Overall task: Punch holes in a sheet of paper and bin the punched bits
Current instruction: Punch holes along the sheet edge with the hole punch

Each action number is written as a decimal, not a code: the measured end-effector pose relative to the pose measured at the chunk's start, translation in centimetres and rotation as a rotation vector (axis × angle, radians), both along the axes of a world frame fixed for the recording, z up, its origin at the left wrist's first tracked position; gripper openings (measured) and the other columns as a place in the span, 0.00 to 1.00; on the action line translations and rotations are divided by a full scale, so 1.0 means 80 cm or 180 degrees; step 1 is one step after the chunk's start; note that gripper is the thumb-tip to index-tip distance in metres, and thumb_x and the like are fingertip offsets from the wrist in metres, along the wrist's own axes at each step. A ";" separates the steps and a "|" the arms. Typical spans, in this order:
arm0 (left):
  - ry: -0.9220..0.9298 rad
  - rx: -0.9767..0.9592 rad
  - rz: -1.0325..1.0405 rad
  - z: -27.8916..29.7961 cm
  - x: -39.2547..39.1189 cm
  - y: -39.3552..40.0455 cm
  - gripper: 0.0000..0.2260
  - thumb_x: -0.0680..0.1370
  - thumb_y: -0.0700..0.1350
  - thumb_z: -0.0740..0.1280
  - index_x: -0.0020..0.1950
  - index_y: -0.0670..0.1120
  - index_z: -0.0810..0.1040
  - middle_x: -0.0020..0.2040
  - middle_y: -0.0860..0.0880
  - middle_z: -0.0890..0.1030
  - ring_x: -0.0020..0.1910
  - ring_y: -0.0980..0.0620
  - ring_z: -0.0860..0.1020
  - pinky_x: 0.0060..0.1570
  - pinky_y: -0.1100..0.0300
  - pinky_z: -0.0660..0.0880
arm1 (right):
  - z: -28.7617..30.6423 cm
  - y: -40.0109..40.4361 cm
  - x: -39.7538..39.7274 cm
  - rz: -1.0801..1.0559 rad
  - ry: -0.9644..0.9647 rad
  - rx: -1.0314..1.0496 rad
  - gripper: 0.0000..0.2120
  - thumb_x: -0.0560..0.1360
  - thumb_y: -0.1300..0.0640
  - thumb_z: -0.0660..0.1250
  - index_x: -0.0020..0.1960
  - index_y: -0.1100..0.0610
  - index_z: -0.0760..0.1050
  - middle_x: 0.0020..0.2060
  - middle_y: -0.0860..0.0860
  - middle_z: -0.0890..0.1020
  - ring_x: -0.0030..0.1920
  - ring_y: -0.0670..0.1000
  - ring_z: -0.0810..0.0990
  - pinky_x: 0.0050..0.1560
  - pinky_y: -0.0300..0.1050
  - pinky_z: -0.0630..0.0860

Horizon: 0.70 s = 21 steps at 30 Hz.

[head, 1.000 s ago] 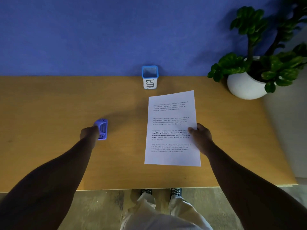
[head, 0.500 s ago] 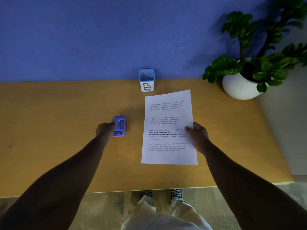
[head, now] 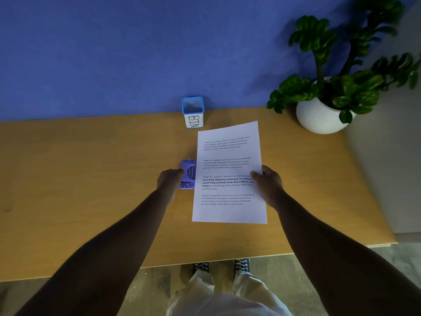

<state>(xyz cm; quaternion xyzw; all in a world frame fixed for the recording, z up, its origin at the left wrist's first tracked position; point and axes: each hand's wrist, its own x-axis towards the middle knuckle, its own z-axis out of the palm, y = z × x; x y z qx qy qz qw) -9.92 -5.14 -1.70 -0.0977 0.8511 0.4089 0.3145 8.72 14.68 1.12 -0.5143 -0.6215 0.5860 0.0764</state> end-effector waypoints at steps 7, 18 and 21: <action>-0.0049 0.0071 0.0014 0.004 0.011 0.014 0.15 0.78 0.56 0.65 0.38 0.46 0.75 0.45 0.44 0.81 0.50 0.42 0.82 0.57 0.45 0.79 | -0.004 0.001 0.002 0.0053 -0.0041 0.0061 0.08 0.77 0.59 0.64 0.53 0.54 0.79 0.47 0.52 0.83 0.45 0.54 0.80 0.49 0.49 0.79; -0.0076 0.0029 -0.0035 -0.001 0.023 0.024 0.17 0.79 0.56 0.64 0.37 0.46 0.74 0.40 0.45 0.77 0.49 0.42 0.80 0.59 0.45 0.78 | -0.015 0.004 0.004 0.0231 -0.0128 0.0052 0.09 0.77 0.59 0.64 0.54 0.55 0.80 0.46 0.52 0.83 0.43 0.54 0.80 0.44 0.46 0.78; -0.0092 -0.0036 -0.0105 -0.007 0.025 0.024 0.17 0.80 0.55 0.64 0.37 0.46 0.73 0.45 0.43 0.79 0.48 0.43 0.78 0.60 0.46 0.77 | -0.021 0.006 0.006 0.0225 -0.0138 0.0008 0.09 0.77 0.59 0.64 0.55 0.56 0.80 0.47 0.54 0.83 0.44 0.54 0.80 0.45 0.47 0.79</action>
